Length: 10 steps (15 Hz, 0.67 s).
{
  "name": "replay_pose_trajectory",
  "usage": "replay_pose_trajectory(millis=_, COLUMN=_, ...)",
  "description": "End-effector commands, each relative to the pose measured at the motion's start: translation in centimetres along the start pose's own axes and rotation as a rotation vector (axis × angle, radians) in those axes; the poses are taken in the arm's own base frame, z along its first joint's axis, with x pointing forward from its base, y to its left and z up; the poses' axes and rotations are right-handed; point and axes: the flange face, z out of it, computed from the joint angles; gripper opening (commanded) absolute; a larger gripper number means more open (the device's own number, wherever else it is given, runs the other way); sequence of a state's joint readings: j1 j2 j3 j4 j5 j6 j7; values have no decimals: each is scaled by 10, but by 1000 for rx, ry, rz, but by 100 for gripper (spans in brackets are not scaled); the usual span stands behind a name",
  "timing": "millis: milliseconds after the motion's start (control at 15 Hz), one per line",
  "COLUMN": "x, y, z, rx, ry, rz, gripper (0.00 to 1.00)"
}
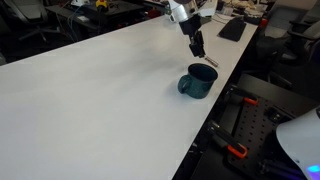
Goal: Take the marker out of the mug
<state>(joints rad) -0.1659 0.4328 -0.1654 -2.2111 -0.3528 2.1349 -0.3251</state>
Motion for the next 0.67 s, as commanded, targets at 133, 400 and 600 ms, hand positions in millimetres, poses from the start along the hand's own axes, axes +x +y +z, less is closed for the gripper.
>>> replay_pose_trajectory(millis=133, x=6, y=4, z=4, rx=-15, ry=-24, rz=2, gripper=6)
replay_pose_trajectory(millis=400, x=9, y=5, z=7, rx=-12, ry=-26, rz=11, gripper=25)
replay_pose_trajectory(millis=600, x=8, y=6, z=9, rx=-9, ry=-30, rz=11, gripper=52)
